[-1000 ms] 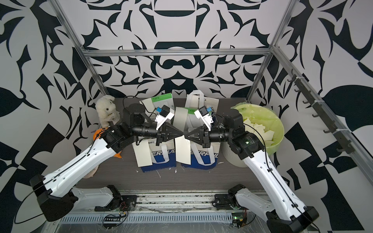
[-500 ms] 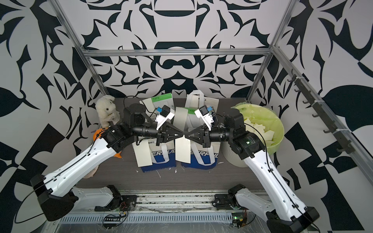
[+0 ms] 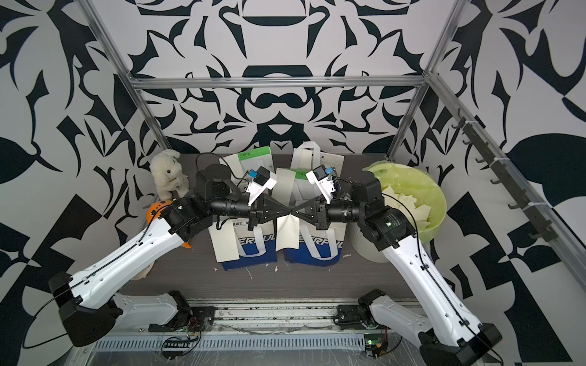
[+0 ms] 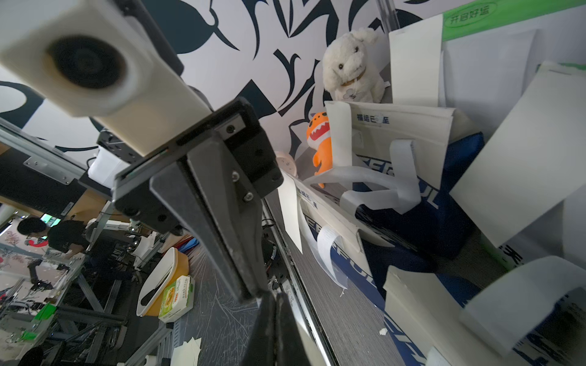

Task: Shred takeout receipts and throw away
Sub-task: Shred the takeout receipt.

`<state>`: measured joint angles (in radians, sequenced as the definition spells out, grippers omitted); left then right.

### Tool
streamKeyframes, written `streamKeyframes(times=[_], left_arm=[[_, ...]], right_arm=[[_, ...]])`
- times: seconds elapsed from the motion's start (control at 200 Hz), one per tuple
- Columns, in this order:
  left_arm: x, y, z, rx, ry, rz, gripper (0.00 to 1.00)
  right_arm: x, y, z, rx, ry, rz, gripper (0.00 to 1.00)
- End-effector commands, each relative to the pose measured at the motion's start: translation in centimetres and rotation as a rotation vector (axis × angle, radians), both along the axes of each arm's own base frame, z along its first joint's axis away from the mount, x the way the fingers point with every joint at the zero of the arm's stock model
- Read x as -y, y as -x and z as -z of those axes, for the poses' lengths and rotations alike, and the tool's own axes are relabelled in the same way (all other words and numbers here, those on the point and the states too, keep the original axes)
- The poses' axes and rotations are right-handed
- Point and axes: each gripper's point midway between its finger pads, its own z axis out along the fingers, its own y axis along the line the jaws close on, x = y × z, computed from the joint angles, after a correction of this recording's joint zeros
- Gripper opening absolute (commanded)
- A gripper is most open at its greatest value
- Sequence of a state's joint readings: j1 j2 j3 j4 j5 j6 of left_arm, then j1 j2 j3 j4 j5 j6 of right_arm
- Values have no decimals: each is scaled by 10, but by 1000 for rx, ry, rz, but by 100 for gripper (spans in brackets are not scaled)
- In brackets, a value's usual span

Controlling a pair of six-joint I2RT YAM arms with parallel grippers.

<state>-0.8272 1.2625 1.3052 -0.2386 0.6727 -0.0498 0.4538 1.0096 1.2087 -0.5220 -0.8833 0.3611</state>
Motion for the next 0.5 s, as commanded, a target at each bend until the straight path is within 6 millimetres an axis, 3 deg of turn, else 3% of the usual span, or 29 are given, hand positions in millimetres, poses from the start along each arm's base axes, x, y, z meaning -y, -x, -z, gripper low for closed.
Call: streamKeyframes(times=[0.0, 0.495], left_arm=[[0, 6, -9, 76, 50, 5, 0], [-15, 16, -11, 112, 73, -36, 0]], right_arm=[[3, -14, -3, 13, 21, 89, 0], [8, -45, 17, -50, 123, 211, 0]])
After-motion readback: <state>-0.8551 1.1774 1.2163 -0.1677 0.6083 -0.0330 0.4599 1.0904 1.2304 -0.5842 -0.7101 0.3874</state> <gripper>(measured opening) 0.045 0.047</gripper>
